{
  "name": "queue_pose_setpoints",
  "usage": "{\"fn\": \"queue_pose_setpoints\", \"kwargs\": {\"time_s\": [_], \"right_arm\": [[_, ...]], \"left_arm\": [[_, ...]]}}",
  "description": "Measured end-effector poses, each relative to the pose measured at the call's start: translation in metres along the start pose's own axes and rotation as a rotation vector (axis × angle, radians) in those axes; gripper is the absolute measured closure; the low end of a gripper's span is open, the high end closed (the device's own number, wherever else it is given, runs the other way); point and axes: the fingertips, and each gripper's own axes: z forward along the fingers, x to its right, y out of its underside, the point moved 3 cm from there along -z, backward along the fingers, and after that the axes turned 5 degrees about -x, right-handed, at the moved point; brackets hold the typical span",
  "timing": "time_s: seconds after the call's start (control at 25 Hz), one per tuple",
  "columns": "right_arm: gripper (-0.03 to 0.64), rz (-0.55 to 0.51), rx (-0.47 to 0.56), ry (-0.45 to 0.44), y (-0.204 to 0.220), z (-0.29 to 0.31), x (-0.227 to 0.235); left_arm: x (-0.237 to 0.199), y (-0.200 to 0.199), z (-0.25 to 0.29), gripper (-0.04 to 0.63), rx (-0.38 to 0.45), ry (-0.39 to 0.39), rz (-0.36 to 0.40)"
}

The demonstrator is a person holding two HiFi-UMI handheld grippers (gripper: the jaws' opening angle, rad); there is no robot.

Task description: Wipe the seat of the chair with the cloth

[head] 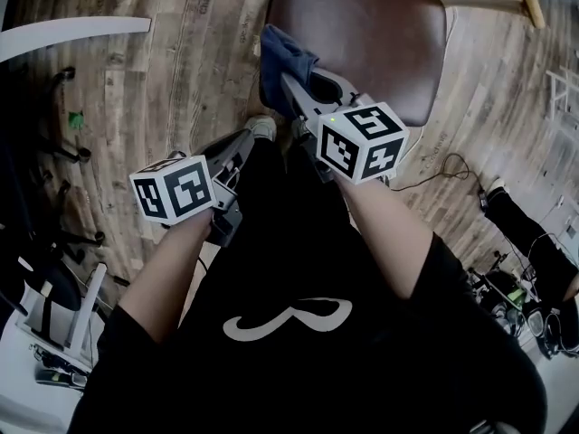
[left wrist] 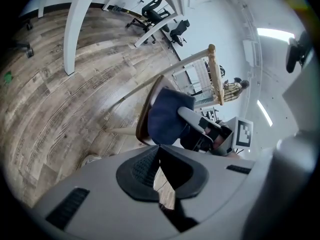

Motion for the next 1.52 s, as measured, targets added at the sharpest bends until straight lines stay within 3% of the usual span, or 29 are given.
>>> {"fn": "queue_pose_setpoints", "kwargs": {"time_s": [0.2, 0.52, 0.76, 1.52], "right_arm": [[0.563, -0.017, -0.045, 0.001, 0.012, 0.023, -0.012], [0.563, -0.096, -0.122, 0.111, 0.02, 0.041, 0.008], [0.563, -0.17, -0.166, 0.142, 0.023, 0.041, 0.022], [0.563, -0.255, -0.168, 0.208, 0.042, 0.002, 0.074]], "left_arm": [[-0.011, -0.002, -0.008, 0.581, -0.006, 0.0, 0.0], [-0.025, -0.017, -0.023, 0.581, 0.031, -0.005, -0.002], [-0.022, -0.015, -0.021, 0.581, 0.041, 0.001, -0.01], [0.013, 0.028, 0.013, 0.581, 0.032, 0.0, -0.014]]}}
